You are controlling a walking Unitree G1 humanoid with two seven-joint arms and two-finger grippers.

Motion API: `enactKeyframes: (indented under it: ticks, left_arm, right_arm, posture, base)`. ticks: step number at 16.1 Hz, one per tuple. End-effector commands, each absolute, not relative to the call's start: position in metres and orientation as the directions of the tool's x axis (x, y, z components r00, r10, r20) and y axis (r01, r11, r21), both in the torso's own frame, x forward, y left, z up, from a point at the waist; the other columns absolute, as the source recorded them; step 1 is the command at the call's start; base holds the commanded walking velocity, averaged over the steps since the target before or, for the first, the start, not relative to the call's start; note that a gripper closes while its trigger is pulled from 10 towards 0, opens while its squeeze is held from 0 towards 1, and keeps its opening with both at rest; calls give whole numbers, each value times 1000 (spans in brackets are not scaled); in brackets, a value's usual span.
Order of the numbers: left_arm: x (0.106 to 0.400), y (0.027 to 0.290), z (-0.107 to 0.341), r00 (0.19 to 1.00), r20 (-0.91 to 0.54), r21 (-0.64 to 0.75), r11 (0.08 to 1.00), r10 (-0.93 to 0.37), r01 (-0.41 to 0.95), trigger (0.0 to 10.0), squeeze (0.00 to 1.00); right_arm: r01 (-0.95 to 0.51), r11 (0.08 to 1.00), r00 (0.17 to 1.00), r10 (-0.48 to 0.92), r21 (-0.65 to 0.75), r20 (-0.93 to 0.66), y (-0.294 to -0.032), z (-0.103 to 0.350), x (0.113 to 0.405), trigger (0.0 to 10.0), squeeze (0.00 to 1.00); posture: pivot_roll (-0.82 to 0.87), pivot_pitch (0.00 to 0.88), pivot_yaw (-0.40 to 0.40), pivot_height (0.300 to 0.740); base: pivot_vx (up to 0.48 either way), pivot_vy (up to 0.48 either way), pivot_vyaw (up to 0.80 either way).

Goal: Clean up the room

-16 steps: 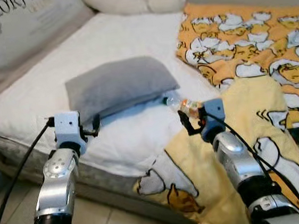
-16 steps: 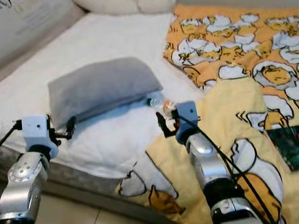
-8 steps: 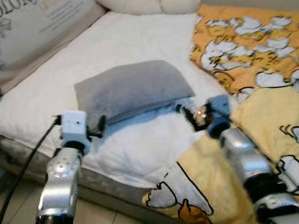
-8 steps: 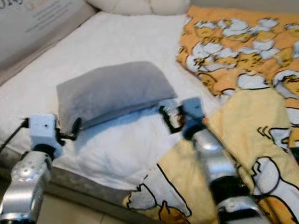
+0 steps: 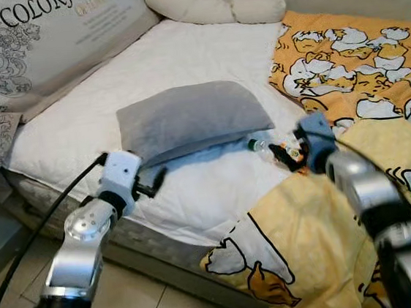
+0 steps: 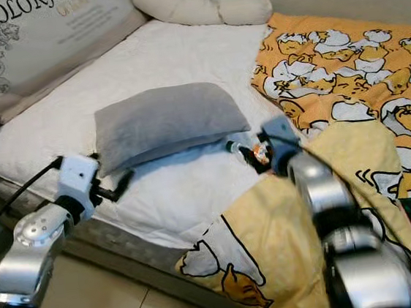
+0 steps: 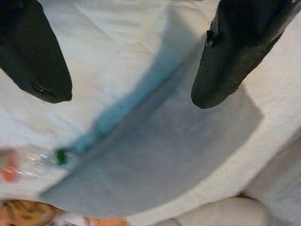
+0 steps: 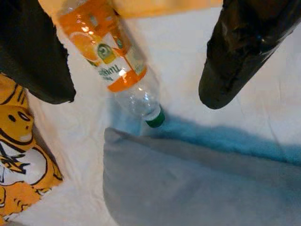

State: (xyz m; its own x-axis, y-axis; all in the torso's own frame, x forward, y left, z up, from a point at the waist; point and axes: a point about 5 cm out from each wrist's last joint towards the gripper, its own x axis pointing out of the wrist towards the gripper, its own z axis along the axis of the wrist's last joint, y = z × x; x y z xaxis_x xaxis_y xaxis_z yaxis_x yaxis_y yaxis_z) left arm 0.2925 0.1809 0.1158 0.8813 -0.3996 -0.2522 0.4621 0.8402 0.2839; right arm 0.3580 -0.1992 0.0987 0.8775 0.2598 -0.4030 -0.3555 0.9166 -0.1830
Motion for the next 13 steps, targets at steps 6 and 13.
enactKeyframes:
  ticks: [6,13]
  left_arm:
    - [278,177,122,624,-451,255,578,-637,775,10000,0]
    - [264,181,138,539,-492,225,499,-683,837,10000,0]
  right_arm:
    - [-344,901,784,120,-265,-609,-213,86,362,10000,0]
    - [-252,872,812,-46,-420,-582,-234,86,360,10000,0]
  posture:
    - [73,0,80,740]
    - [139,63,102,740]
  base:
    - [0,0,0]
    - [0,0,0]
